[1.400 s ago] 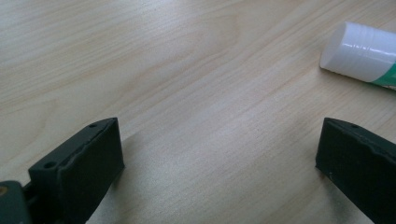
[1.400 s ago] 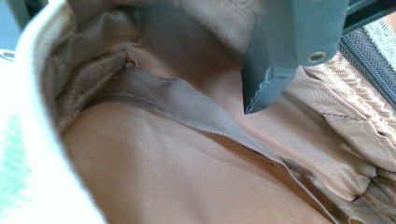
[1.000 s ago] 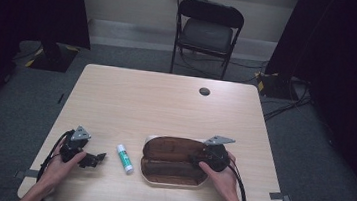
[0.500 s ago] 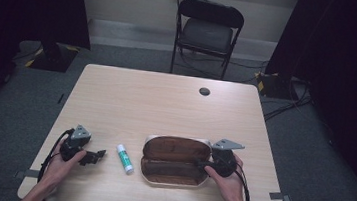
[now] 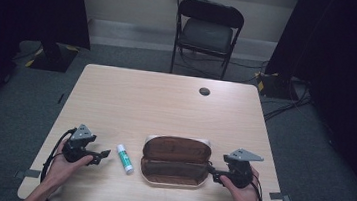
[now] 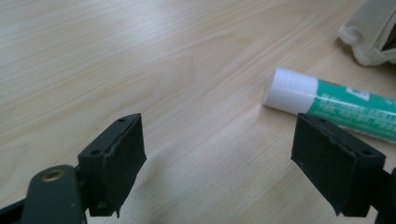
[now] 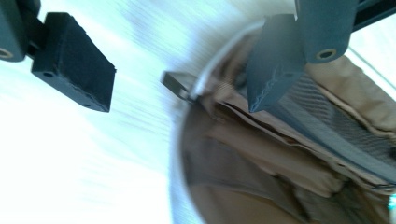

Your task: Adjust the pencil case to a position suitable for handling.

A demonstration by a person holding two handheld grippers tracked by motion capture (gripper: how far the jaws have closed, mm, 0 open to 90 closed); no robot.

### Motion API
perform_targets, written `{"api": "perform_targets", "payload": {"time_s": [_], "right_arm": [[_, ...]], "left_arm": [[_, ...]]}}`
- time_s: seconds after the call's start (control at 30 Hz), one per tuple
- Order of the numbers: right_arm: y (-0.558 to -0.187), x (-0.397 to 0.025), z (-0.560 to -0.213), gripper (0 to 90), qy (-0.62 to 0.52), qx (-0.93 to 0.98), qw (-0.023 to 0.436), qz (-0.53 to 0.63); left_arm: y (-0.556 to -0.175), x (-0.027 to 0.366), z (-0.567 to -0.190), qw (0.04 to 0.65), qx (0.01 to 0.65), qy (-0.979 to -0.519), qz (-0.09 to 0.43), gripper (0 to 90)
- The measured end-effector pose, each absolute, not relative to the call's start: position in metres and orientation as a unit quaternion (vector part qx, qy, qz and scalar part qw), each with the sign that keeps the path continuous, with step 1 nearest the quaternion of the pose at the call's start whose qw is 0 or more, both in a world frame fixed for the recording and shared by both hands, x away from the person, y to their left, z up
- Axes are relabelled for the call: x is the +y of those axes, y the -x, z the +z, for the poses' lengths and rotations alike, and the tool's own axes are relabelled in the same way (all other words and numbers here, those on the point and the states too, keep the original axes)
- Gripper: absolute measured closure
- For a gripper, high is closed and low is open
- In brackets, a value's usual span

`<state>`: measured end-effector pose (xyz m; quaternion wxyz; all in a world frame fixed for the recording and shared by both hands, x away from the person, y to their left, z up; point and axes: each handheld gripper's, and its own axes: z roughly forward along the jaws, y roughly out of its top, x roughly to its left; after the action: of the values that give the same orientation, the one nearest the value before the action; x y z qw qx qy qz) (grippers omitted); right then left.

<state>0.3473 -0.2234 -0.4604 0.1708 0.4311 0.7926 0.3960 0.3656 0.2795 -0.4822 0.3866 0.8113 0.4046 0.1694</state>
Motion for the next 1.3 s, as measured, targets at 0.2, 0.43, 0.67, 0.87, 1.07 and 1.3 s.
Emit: {"api": "perform_targets", "payload": {"time_s": [0.2,0.43,0.67,0.87,1.07,1.3], "right_arm": [[-0.352,-0.244,-0.47,24.4,-0.469,0.776,0.172,0.386],[-0.357,-0.264,-0.484,23.3,-0.481,0.782,0.19,0.348],[-0.364,-0.268,-0.493,21.1,-0.485,0.79,0.192,0.323],[-0.366,-0.268,-0.495,18.2,-0.479,0.79,0.203,0.325],[-0.365,-0.268,-0.498,16.6,-0.476,0.784,0.212,0.337],[-0.366,-0.268,-0.499,16.3,-0.477,0.783,0.213,0.337]], "left_arm": [[-0.357,0.268,-0.472,0.405,0.371,-0.819,0.163,23.5],[-0.356,0.256,-0.468,0.422,0.346,-0.827,0.133,32.7],[-0.353,0.245,-0.473,0.413,0.338,-0.838,0.111,35.0],[-0.353,0.24,-0.475,0.423,0.358,-0.826,0.099,32.5],[-0.356,0.229,-0.472,0.422,0.368,-0.822,0.107,29.3],[-0.361,0.225,-0.476,0.409,0.385,-0.819,0.114,31.2]]}}
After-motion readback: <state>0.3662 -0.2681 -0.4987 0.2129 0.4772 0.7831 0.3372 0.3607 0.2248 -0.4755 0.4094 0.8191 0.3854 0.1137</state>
